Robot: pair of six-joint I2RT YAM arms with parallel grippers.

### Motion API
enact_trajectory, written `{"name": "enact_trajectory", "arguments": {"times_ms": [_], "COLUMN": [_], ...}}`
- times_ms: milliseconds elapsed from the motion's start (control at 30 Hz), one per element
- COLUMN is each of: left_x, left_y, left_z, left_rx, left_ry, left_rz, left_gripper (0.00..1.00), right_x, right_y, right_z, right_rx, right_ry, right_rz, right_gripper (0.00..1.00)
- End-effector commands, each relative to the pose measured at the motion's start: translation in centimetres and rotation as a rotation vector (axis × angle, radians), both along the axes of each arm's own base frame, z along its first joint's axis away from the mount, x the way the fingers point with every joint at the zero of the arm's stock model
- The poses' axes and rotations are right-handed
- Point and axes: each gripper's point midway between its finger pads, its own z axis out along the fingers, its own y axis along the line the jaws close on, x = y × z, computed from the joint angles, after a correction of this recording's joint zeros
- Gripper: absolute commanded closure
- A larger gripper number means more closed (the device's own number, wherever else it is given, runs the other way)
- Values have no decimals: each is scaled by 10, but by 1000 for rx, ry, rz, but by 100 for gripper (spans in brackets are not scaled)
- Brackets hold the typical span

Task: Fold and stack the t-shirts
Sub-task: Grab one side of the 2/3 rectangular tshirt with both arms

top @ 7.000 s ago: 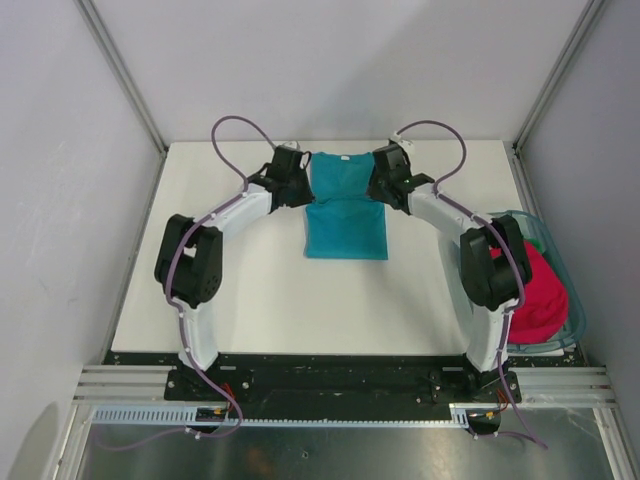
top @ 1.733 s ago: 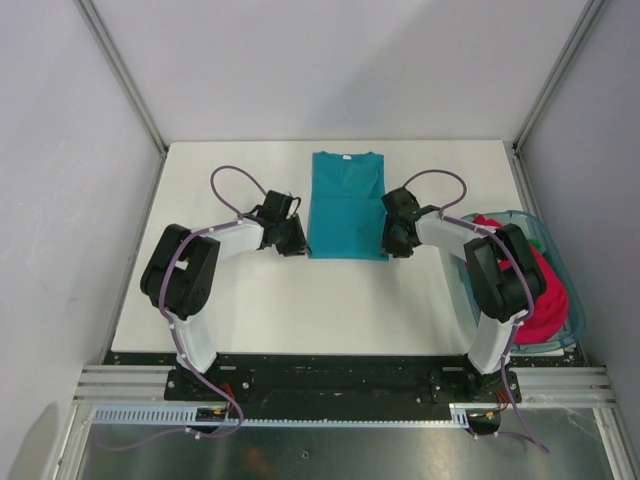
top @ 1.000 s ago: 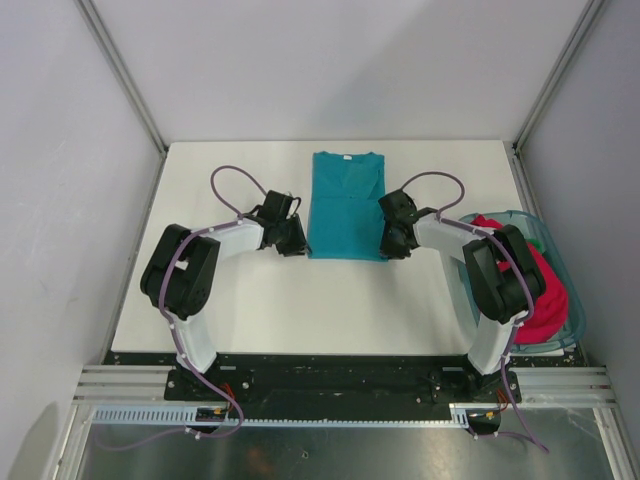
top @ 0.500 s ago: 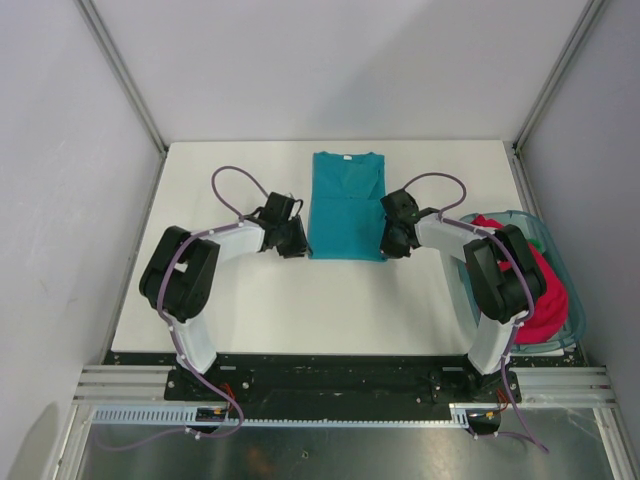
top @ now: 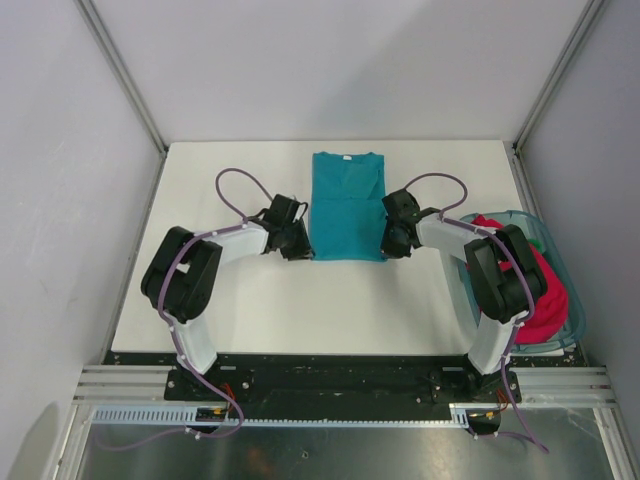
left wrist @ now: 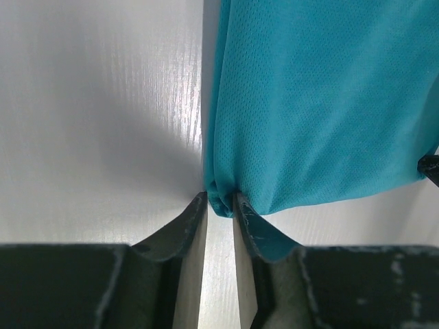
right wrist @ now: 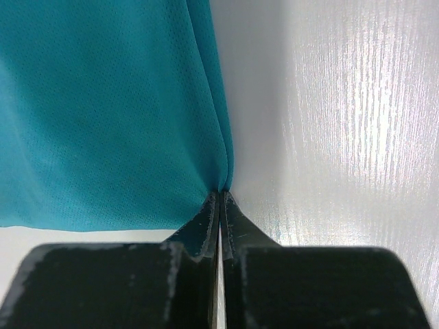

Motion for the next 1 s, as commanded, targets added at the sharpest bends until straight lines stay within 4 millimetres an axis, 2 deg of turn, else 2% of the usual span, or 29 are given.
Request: {"name": "enact_trajectory", "arguments": {"times_ms": [0,133,267,467,567,833,967], "left_x": [-15,-15,-15,-21,-36,-86,-108], "left_y": [6,6,7,10,11,18,18], "left_z": [-16,-19,-13,9,15,33,38], "left_rx": [53,62,59,30,17,-28,-61], "left_ry": [66,68,53,11,7,-29,-39], "left_rz": [21,35,51,64,58,42,23], "left_gripper": [76,85,98,100,100,100,100], "right_x": [-8,-8,-8,-15,-25,-82,-100], "right_y": [-10,-9,-9,-7,-8,-11,-13], "right_z": [-6,-5,-1,8,11,23,27], "right_rx": [-30,-24,-19,16,32,91,98], "right_ry": [27,22,18,10,7,3,-4], "right_rz": [-9,-5,4,23,30,58,60], "right_gripper": [100,100,100,100,100,100,100]}}
